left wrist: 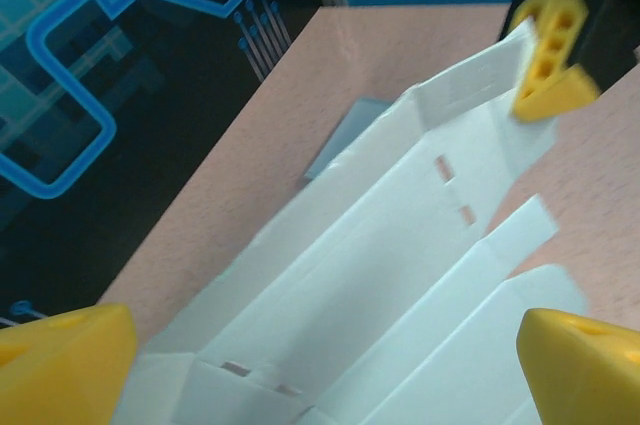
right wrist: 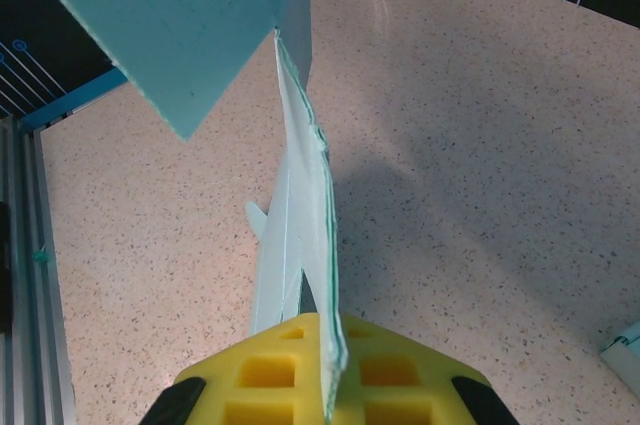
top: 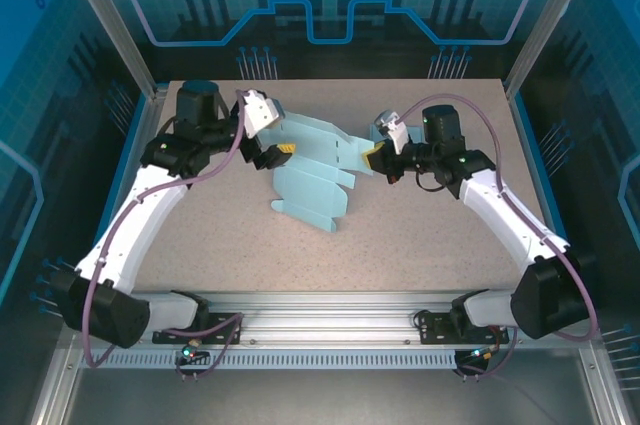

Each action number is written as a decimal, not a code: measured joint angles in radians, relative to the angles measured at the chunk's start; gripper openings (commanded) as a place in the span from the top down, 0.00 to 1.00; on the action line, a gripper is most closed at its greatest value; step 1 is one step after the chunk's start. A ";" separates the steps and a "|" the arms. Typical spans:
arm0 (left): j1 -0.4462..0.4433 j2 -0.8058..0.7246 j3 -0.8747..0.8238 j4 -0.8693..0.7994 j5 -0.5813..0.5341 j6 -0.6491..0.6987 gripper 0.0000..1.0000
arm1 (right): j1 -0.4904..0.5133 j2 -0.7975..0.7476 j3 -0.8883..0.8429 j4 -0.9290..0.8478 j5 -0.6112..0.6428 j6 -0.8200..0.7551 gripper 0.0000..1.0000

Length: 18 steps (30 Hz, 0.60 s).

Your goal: Fold the paper box

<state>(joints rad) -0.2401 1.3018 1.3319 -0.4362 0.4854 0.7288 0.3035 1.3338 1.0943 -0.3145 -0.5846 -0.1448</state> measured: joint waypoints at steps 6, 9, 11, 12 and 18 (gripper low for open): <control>0.001 0.142 0.056 0.013 -0.080 0.135 0.02 | 0.006 0.027 0.011 -0.011 -0.014 -0.014 1.00; 0.001 0.206 0.118 -0.020 -0.093 0.189 0.06 | 0.006 0.034 0.012 -0.015 -0.021 -0.018 1.00; 0.002 0.241 0.169 -0.044 -0.099 0.217 0.10 | 0.006 0.035 0.012 -0.018 -0.023 -0.021 1.00; 0.002 0.257 0.192 -0.056 -0.101 0.231 0.13 | 0.006 0.036 0.013 -0.019 -0.023 -0.022 1.00; 0.002 0.315 0.278 -0.137 -0.104 0.292 0.25 | 0.006 0.049 0.023 -0.022 -0.022 -0.031 1.00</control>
<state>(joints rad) -0.2382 1.6169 1.6096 -0.5732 0.3817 1.0210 0.3096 1.3827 1.1168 -0.3367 -0.6067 -0.1757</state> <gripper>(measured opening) 0.776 0.063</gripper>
